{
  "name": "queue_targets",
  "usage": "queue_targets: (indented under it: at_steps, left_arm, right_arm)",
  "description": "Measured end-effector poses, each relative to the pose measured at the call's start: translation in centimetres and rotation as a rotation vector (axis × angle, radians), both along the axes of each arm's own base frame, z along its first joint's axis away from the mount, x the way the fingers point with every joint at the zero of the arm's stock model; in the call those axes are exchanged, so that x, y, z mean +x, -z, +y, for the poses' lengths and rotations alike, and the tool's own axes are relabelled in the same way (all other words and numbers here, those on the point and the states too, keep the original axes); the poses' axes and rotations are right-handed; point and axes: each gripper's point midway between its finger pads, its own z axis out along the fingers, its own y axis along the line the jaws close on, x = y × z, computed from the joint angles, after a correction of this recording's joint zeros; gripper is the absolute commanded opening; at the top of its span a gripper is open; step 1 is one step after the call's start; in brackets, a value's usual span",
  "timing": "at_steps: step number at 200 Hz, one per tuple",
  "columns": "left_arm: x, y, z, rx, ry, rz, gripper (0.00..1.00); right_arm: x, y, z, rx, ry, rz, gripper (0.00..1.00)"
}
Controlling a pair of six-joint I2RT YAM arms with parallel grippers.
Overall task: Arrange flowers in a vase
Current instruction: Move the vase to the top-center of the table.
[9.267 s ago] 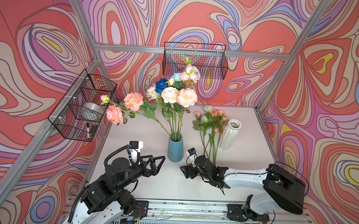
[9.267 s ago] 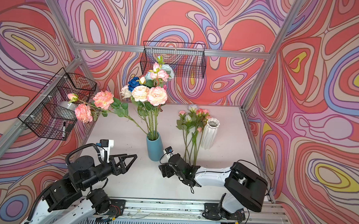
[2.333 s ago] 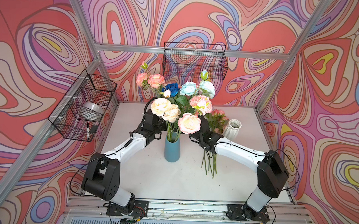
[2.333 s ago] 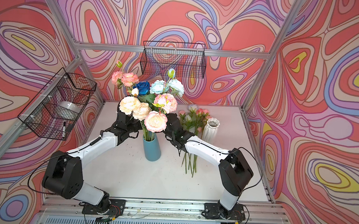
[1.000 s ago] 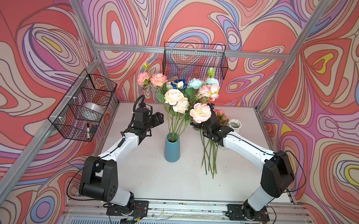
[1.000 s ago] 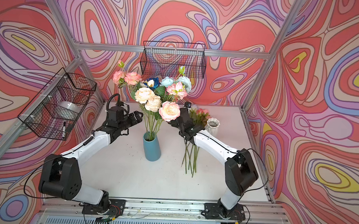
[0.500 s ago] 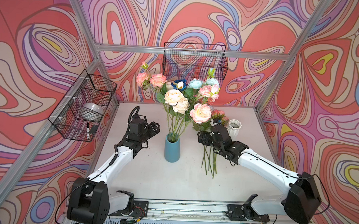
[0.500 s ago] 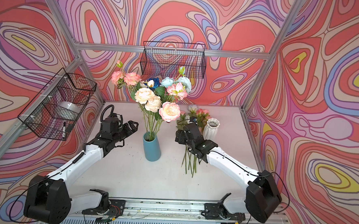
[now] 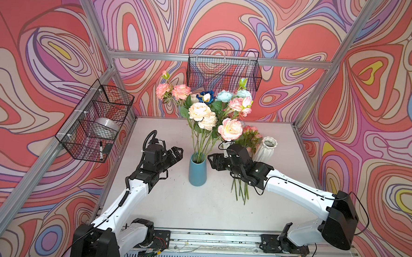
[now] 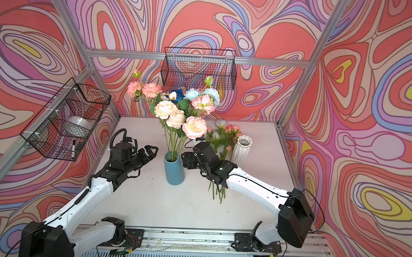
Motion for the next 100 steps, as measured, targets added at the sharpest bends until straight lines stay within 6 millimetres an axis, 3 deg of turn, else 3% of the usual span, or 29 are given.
queue_targets:
  at_steps: [31,78,100]
  left_arm:
    - [0.1,1.0,-0.5,-0.010,0.022,0.032,0.87]
    - [0.0,1.1,-1.7,-0.023,0.065,0.032,0.87]
    - [-0.1,0.9,-2.5,-0.026,0.089,0.024,0.87]
  right_arm:
    - [0.9,-0.8,1.5,-0.003,-0.003,-0.002,0.66]
    - [1.0,1.4,2.8,-0.086,-0.002,0.063,0.49]
    - [0.9,1.2,2.9,-0.107,-0.001,0.072,0.43]
